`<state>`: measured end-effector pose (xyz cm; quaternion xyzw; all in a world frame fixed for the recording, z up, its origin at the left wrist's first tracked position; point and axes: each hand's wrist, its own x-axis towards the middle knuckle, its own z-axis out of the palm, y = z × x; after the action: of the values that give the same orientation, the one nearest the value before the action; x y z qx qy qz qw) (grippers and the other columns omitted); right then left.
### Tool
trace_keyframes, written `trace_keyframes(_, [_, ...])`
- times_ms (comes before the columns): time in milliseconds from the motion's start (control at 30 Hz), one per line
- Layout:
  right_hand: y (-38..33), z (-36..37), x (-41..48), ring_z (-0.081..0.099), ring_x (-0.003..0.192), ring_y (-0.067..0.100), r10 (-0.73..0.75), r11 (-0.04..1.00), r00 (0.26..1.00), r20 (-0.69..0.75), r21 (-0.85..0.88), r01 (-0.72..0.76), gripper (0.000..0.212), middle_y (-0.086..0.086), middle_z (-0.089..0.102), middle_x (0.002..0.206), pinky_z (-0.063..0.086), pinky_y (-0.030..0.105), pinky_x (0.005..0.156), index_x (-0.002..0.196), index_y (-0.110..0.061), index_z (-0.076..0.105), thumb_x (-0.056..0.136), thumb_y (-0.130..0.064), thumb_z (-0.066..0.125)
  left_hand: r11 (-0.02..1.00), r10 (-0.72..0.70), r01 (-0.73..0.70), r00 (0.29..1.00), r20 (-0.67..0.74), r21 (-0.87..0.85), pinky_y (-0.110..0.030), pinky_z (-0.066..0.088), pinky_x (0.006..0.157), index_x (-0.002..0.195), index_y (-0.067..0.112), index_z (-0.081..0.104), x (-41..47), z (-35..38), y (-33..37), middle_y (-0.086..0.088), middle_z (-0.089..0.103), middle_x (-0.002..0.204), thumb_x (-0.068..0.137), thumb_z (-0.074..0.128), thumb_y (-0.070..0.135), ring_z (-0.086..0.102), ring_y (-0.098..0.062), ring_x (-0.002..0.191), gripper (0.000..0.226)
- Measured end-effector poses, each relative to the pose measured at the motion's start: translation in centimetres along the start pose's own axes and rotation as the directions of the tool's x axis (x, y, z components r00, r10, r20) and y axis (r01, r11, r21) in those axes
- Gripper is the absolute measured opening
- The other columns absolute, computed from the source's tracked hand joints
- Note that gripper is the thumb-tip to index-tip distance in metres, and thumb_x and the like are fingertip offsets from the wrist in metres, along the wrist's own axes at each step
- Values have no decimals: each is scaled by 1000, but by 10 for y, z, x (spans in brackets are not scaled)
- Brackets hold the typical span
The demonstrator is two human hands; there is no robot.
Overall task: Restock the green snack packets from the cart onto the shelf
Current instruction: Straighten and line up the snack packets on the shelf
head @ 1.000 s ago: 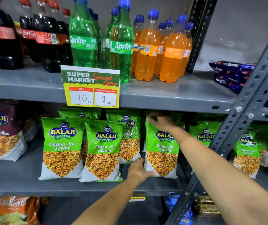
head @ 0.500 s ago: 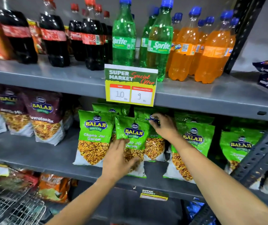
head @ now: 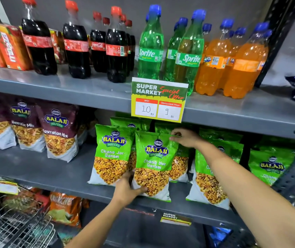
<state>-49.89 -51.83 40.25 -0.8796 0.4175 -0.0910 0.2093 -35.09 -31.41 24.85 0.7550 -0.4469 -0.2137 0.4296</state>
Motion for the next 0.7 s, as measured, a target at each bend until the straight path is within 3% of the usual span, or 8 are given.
trace_keyframes(100, [8, -15, -9, 52, 120, 25, -1, 1000, 997, -72, -12, 0, 35, 8, 56, 132, 40, 30, 98, 118, -17, 57, 89, -37, 55, 1000, 19, -19, 999, 35, -13, -13, 29, 80, 124, 5, 53, 1, 14, 16, -5, 60, 118, 66, 84, 31, 49, -15, 113, 71])
trace_keyframes(233, [24, -26, -20, 54, 117, 29, 73, 994, 985, -156, -75, -85, 33, 10, 58, 129, 41, 32, 96, 116, -16, 57, 91, -37, 53, 993, -20, 32, 994, 107, -111, -14, 30, 65, 114, 5, 56, 8, 40, 35, -6, 63, 99, 65, 84, 27, 57, -18, 100, 60])
trace_keyframes(367, [38, -20, -29, 58, 112, 32, 104, 993, 953, -283, -19, -114, 26, 15, 64, 120, 46, 35, 92, 109, -13, 61, 88, -28, 58, 990, -6, 35, 977, 211, -137, -18, 37, 79, 115, 12, 52, 14, 43, 40, 2, 60, 105, 66, 84, 26, 54, -12, 101, 60])
trace_keyframes(467, [31, -3, -58, 57, 107, 35, 8, 997, 827, -562, -59, -50, 33, 20, 63, 113, 48, 39, 88, 116, -9, 57, 87, -25, 59, 922, -40, 101, 985, 167, -373, -32, 49, 92, 105, 11, 54, 35, 22, 52, 0, 62, 97, 72, 79, 17, 59, -21, 99, 41])
trace_keyframes(533, [19, 27, -91, 54, 107, 32, 29, 999, 724, -689, 43, 2, 43, 18, 59, 114, 48, 41, 89, 119, -8, 52, 84, -31, 63, 854, -55, 73, 997, 49, -515, -26, 55, 78, 102, 3, 60, 57, 2, 66, 5, 65, 79, 80, 71, 14, 64, -13, 78, 27])
trace_keyframes(600, [18, 73, -117, 54, 105, 29, 114, 987, 743, -659, 162, -8, 59, 14, 56, 113, 49, 40, 90, 120, -6, 49, 79, -45, 65, 864, 4, -13, 1000, -19, -504, -11, 48, 53, 96, 3, 64, 75, -16, 84, 10, 64, 68, 85, 65, 14, 58, 0, 55, 16])
trace_keyframes(700, [29, 135, -132, 56, 105, 31, 289, 931, 828, -480, 343, -126, 91, 15, 58, 113, 47, 38, 92, 128, -7, 43, 62, -67, 65, 912, 66, -62, 998, -5, -406, -11, 48, 47, 94, 1, 66, 91, -21, 101, -1, 64, 75, 87, 64, 18, 57, -6, 63, 19])
